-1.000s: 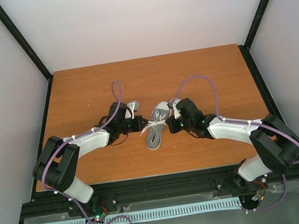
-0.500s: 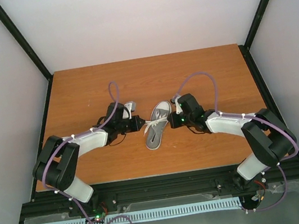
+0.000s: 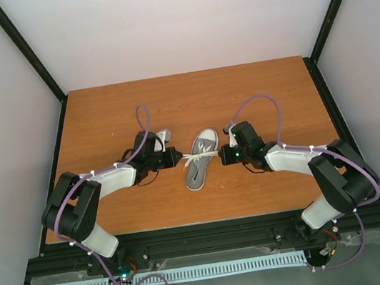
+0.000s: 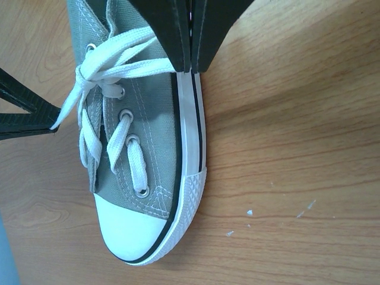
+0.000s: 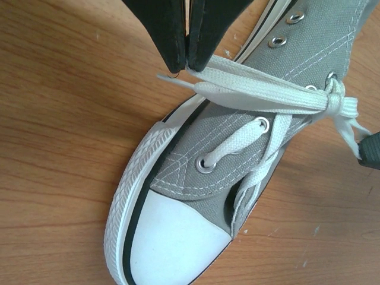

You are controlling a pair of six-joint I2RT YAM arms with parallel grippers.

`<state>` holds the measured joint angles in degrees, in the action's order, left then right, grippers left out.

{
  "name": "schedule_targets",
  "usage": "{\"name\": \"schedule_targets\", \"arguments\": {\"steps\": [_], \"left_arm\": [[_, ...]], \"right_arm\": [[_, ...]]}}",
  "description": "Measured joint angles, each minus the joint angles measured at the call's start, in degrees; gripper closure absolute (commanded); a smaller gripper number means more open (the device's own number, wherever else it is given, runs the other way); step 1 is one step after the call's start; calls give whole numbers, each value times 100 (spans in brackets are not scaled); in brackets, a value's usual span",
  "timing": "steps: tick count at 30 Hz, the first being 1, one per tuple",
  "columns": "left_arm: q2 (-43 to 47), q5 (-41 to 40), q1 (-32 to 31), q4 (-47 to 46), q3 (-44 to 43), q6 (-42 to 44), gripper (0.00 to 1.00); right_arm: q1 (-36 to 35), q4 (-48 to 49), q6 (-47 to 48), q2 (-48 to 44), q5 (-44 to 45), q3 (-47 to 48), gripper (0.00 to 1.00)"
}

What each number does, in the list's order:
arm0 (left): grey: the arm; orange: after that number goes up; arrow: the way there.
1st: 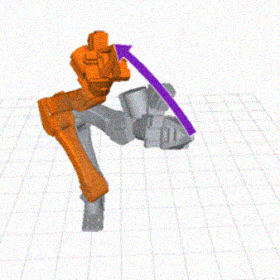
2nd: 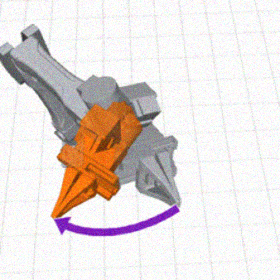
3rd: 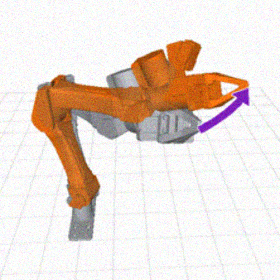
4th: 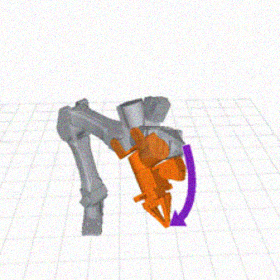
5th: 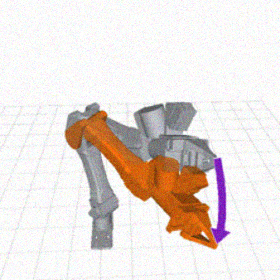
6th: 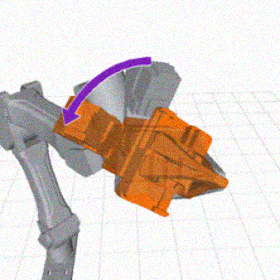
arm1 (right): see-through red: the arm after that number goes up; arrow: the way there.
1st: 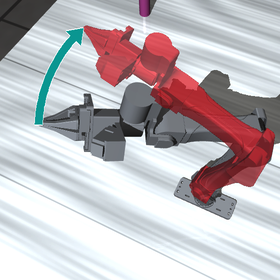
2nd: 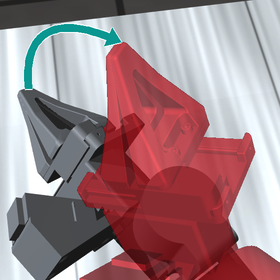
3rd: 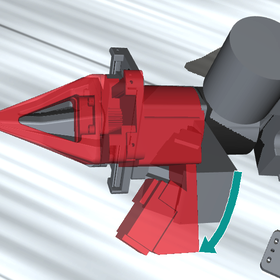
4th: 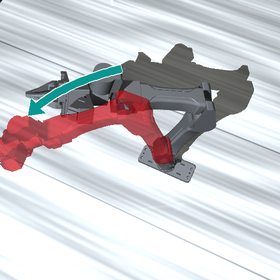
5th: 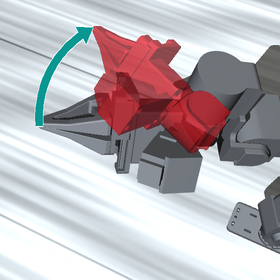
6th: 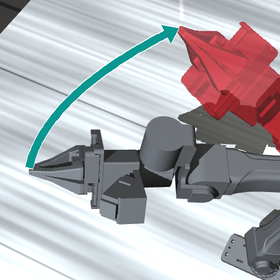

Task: Tie the shoes

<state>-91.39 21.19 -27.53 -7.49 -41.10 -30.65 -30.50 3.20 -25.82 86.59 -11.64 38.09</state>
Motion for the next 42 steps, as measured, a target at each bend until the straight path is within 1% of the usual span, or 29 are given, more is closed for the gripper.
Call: {"name": "schedule_targets", "arguments": {"steps": [16,42], "left_arm": [[0,-52,35,-85,190,-83,99],[2,-59,118,-332,334,-170,99]], "right_arm": [[35,313,-66,-116,-7,-385,97],[243,887,-164,-125,-363,-780,97]]}}
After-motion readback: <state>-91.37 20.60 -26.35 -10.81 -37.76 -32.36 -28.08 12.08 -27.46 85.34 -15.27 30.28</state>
